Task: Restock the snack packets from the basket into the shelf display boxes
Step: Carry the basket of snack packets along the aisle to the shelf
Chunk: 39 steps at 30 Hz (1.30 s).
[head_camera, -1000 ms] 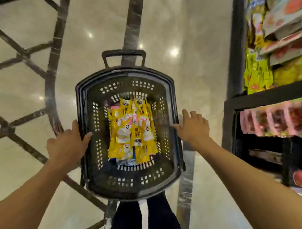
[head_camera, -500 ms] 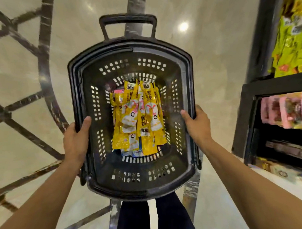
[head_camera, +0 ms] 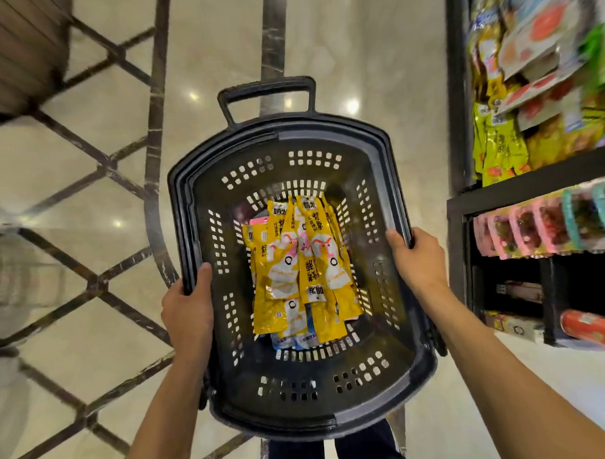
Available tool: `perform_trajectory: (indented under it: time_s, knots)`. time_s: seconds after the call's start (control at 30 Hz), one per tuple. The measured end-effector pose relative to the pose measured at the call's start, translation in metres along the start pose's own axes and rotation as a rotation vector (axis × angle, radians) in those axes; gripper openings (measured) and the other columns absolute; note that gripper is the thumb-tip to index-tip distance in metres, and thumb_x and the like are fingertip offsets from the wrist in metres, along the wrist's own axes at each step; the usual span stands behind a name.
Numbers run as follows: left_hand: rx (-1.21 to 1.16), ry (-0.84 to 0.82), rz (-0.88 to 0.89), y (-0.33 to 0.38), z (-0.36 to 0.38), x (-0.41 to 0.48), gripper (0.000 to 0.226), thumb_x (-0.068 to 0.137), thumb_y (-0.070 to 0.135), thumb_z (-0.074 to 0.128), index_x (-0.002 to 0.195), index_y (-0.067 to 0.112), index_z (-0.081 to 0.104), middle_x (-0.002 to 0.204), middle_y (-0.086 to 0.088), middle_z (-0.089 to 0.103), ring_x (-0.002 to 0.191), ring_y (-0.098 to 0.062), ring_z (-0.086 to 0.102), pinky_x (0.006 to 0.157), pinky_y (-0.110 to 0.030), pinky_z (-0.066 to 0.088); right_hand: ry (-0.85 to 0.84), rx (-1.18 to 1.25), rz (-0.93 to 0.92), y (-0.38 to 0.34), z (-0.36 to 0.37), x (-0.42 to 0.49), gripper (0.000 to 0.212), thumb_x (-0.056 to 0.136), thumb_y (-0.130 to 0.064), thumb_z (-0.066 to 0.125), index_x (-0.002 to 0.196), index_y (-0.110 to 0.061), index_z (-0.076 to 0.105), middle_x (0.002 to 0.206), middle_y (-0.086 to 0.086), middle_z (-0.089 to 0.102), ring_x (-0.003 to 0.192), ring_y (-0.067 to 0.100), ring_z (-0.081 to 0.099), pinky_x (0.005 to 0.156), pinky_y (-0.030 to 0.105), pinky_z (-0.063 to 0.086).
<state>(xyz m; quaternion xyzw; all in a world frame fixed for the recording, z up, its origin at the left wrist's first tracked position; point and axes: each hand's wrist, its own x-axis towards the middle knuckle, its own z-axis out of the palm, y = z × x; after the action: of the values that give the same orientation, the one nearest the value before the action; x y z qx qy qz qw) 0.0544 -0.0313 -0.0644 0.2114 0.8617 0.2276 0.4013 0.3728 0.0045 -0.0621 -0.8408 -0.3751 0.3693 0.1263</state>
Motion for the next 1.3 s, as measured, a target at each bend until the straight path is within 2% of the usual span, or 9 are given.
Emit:
perform_trajectory:
  time_s: [0.1, 0.27, 0.4, 0.57, 0.63, 0.73, 0.87, 1.03, 1.3]
  knots:
    - [0.001, 0.016, 0.017, 0.035, -0.046, -0.055, 0.041, 0.093, 0.052, 0.060, 0.096, 0.013, 0.070, 0.085, -0.003, 0.072, 0.077, -0.020, 0.068, 0.060, -0.029, 0.047, 0.012, 0.015, -0.036, -0.024, -0.056, -0.049, 0.040, 0.096, -0.042, 0.054, 0.085, -0.003, 0.060, 0.070, 0.005, 0.058, 0.069, 0.024, 0.056, 0.061, 0.036, 0.040]
    - [0.042, 0.060, 0.051, 0.124, -0.100, -0.105, 0.060, 0.075, 0.073, 0.060, 0.090, 0.017, 0.073, 0.086, -0.006, 0.073, 0.081, -0.028, 0.069, 0.082, -0.047, 0.057, 0.090, 0.029, -0.069, -0.084, -0.149, -0.091, 0.033, 0.094, -0.039, 0.058, 0.081, -0.009, 0.060, 0.069, 0.006, 0.053, 0.073, 0.030, 0.055, 0.061, 0.035, 0.035]
    - [0.091, 0.045, 0.057, 0.184, -0.139, -0.158, 0.064, 0.068, 0.077, 0.059, 0.091, 0.019, 0.073, 0.088, -0.007, 0.075, 0.081, -0.030, 0.069, 0.083, -0.046, 0.056, 0.075, 0.052, -0.063, -0.113, -0.211, -0.119, 0.039, 0.091, -0.034, 0.061, 0.059, -0.015, 0.047, 0.059, 0.000, 0.049, 0.066, 0.029, 0.051, 0.054, 0.035, 0.032]
    - [0.111, 0.018, 0.148, 0.263, -0.157, -0.179, 0.067, 0.076, 0.073, 0.061, 0.094, 0.010, 0.073, 0.097, -0.013, 0.073, 0.083, -0.032, 0.067, 0.079, -0.042, 0.054, 0.086, 0.069, -0.097, -0.165, -0.270, -0.109, 0.043, 0.090, -0.039, 0.060, 0.061, -0.009, 0.048, 0.060, 0.006, 0.052, 0.065, 0.029, 0.055, 0.051, 0.033, 0.033]
    - [0.130, 0.011, 0.167, 0.284, -0.155, -0.173, 0.076, 0.068, 0.081, 0.056, 0.094, 0.011, 0.073, 0.093, -0.010, 0.073, 0.083, -0.033, 0.069, 0.081, -0.046, 0.057, 0.092, 0.054, -0.106, -0.184, -0.286, -0.099, 0.042, 0.090, -0.041, 0.059, 0.065, -0.008, 0.050, 0.063, 0.007, 0.053, 0.067, 0.030, 0.055, 0.052, 0.034, 0.033]
    - [0.105, 0.005, 0.177, 0.323, -0.152, -0.155, 0.067, 0.074, 0.073, 0.059, 0.095, 0.011, 0.072, 0.090, -0.009, 0.072, 0.081, -0.031, 0.068, 0.083, -0.048, 0.056, 0.101, 0.041, -0.143, -0.217, -0.300, -0.074, 0.044, 0.087, -0.044, 0.060, 0.064, -0.007, 0.054, 0.062, 0.008, 0.056, 0.064, 0.031, 0.058, 0.054, 0.034, 0.039]
    - [0.058, -0.023, 0.189, 0.395, -0.126, -0.114, 0.061, 0.075, 0.069, 0.061, 0.080, 0.010, 0.070, 0.082, -0.011, 0.073, 0.077, -0.032, 0.068, 0.084, -0.048, 0.056, 0.136, 0.013, -0.166, -0.281, -0.321, -0.016, 0.045, 0.088, -0.042, 0.061, 0.059, -0.010, 0.046, 0.057, 0.006, 0.051, 0.055, 0.024, 0.051, 0.047, 0.030, 0.031]
    - [0.058, -0.054, 0.243, 0.489, -0.090, -0.048, 0.049, 0.082, 0.063, 0.056, 0.079, 0.015, 0.065, 0.083, -0.009, 0.069, 0.079, -0.031, 0.065, 0.086, -0.048, 0.054, 0.201, 0.004, -0.129, -0.352, -0.329, 0.057, 0.047, 0.087, -0.048, 0.058, 0.066, -0.006, 0.053, 0.065, 0.011, 0.058, 0.063, 0.030, 0.057, 0.054, 0.034, 0.037]
    - [0.084, -0.162, 0.393, 0.693, -0.046, 0.050, 0.049, 0.084, 0.061, 0.054, 0.088, 0.014, 0.066, 0.089, -0.006, 0.071, 0.084, -0.026, 0.067, 0.086, -0.046, 0.054, 0.317, 0.086, -0.092, -0.484, -0.363, 0.178, 0.044, 0.088, -0.040, 0.060, 0.067, -0.001, 0.058, 0.061, 0.015, 0.054, 0.060, 0.033, 0.053, 0.054, 0.036, 0.038]
